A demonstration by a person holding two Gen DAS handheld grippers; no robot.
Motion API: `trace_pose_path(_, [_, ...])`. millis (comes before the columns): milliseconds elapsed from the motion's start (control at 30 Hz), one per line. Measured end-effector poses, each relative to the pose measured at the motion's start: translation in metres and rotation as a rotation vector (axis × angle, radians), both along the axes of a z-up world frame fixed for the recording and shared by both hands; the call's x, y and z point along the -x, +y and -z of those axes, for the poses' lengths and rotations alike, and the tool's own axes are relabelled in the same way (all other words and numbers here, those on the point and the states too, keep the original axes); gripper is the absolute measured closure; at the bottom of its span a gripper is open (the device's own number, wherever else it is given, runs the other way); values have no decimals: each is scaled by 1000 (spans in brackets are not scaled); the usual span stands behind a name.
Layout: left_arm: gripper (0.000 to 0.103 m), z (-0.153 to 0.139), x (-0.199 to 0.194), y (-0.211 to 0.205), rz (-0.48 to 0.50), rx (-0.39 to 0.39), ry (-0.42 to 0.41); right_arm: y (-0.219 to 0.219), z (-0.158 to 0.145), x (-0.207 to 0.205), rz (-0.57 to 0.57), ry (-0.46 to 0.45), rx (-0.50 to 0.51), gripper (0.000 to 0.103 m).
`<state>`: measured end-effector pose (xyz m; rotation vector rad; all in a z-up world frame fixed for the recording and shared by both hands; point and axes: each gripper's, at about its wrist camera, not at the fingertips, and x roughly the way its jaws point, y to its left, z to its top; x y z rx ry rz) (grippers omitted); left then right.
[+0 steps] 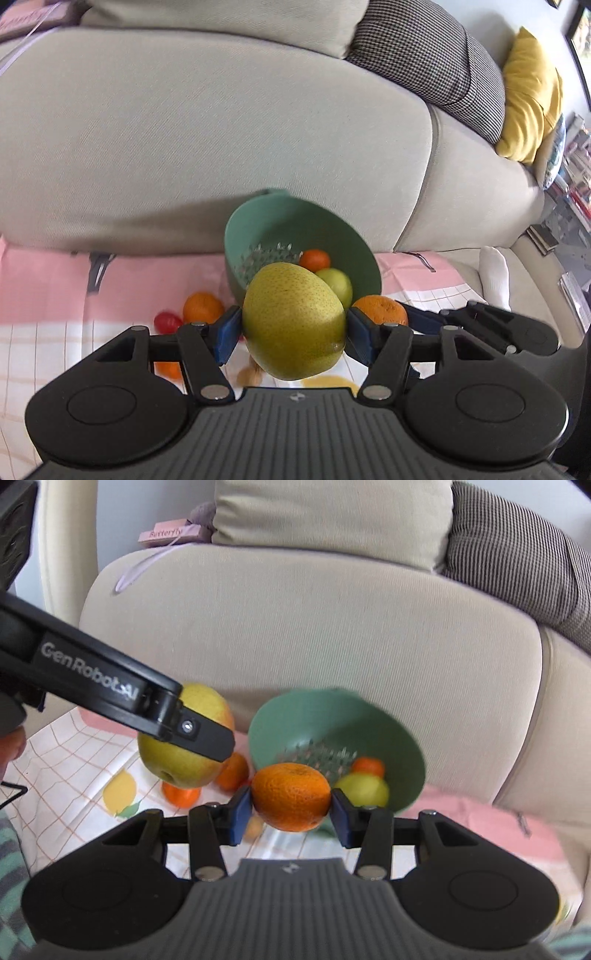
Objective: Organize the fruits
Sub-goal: 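Carry the yellow pear and mandarin over the green colander and lower them inside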
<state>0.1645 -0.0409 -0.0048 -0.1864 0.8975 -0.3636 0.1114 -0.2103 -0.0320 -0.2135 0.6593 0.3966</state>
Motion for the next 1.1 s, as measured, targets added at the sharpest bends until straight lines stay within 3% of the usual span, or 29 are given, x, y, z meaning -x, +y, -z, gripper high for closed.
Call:
trace_pose_path(333, [33,0,-48,-31,86,-117,-1,-4,-3,-56,-123,63,102,60])
trace_pose_path(667, [33,27,-79,-47,128,-178,36,-17,18,-106,-196,224,71,60])
trace_pose_path(1100, [33,54,-105,-59,194,-260,91,-17,45,-142,-267,336,73,60])
